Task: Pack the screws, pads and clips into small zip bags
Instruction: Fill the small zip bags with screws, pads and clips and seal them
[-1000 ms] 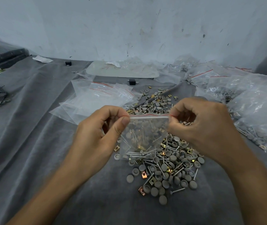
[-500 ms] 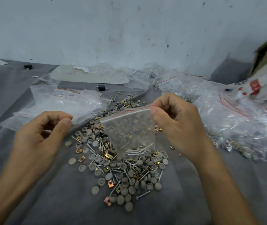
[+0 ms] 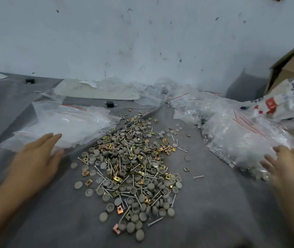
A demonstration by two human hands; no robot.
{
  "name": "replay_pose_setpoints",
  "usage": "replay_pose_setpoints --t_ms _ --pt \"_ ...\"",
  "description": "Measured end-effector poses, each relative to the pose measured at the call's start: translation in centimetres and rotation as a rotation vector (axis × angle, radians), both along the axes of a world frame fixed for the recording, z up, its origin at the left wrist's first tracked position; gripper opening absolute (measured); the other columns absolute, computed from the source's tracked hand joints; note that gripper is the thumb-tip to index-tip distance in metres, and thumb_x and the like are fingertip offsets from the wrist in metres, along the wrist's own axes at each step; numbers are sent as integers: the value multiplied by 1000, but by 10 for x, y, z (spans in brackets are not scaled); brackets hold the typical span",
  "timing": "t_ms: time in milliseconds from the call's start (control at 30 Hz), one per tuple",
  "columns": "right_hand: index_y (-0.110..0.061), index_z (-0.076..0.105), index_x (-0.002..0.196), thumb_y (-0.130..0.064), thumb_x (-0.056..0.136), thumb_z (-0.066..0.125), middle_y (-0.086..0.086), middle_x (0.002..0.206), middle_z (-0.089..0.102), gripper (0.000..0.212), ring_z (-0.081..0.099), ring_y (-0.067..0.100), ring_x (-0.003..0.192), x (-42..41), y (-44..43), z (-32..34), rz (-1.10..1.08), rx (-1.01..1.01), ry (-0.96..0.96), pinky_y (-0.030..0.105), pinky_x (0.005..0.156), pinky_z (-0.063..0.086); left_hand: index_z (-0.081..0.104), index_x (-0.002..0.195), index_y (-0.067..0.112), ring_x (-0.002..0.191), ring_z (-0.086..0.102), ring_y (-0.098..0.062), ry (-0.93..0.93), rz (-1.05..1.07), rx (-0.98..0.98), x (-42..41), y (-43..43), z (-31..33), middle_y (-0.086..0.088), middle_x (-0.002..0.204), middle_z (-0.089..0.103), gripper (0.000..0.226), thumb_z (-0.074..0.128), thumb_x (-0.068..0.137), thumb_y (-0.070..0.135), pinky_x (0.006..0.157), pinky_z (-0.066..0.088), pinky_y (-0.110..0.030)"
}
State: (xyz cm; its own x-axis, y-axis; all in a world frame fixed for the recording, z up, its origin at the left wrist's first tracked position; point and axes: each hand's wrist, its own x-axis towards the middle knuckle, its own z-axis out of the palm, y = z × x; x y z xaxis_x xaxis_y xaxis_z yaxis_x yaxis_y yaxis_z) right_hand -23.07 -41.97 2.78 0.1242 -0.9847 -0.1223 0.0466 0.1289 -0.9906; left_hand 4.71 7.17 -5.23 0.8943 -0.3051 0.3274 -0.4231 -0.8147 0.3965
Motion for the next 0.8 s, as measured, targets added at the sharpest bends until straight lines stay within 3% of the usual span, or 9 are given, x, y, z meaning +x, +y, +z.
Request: replay_pose_setpoints --t_ms 67,133,267,367,467,600,667,733,800 --pt "-22 35 151 -14 96 54 10 133 56 58 62 23 113 9 23 -11 36 -112 42 33 74 52 29 157 33 150 29 -29 131 61 161 0 -1 2 0 165 29 60 49 101 40 114 30 -55" --pt "-24 45 144 -13 97 57 7 134 59 50 64 23 112 23 53 -19 149 -242 84 40 86 56 26 158 33 149 31 -25 221 66 228 2 -2 2 2 163 34 59 42 102 45 113 31 -50" --pt "-39 67 109 -12 95 64 -11 118 69 30 66 8 102 62 118 -19 491 -463 120 36 84 56 50 147 23 132 48 -36 177 84 239 1 -1 6 -6 145 57 50 52 100 40 105 40 -48" --pt "-48 66 107 -25 95 66 -29 108 68 26 65 -7 96 90 164 -10 822 -593 177 19 75 52 62 136 20 116 54 -40 118 101 222 1 -2 5 -10 126 66 41 59 98 34 97 43 -46" --pt "-45 66 110 -32 97 65 -30 109 67 19 65 -8 96 113 198 -12 989 -665 173 15 74 54 75 113 22 100 56 -39 52 94 225 -2 -3 7 -10 107 70 21 62 96 28 87 45 -44" --pt "-44 66 112 -35 98 62 -21 106 69 17 66 1 88 121 224 -28 1120 -636 128 20 73 55 76 86 19 88 58 -41 -67 88 95 -15 -3 21 -13 93 69 2 77 85 17 81 45 -47" --pt "-46 65 111 -35 98 61 -17 107 68 17 65 12 83 120 231 -40 1162 -613 112 32 74 58 69 80 27 91 60 -35 -73 9 -17 -26 -3 33 -5 95 68 14 77 86 19 81 44 -45" --pt "-48 64 111 -33 97 62 -20 110 66 20 64 7 89 118 237 -47 1180 -598 84 25 74 57 62 79 35 95 61 -24 31 -109 -191 -42 -7 47 7 98 69 15 71 90 32 80 44 -41" --pt "-51 60 117 -37 94 64 -26 116 63 27 63 -1 99 117 241 -49 1193 -603 63 17 78 54 61 84 31 94 65 -22 264 -247 -447 -60 -14 58 5 101 73 17 64 95 43 86 47 -43"
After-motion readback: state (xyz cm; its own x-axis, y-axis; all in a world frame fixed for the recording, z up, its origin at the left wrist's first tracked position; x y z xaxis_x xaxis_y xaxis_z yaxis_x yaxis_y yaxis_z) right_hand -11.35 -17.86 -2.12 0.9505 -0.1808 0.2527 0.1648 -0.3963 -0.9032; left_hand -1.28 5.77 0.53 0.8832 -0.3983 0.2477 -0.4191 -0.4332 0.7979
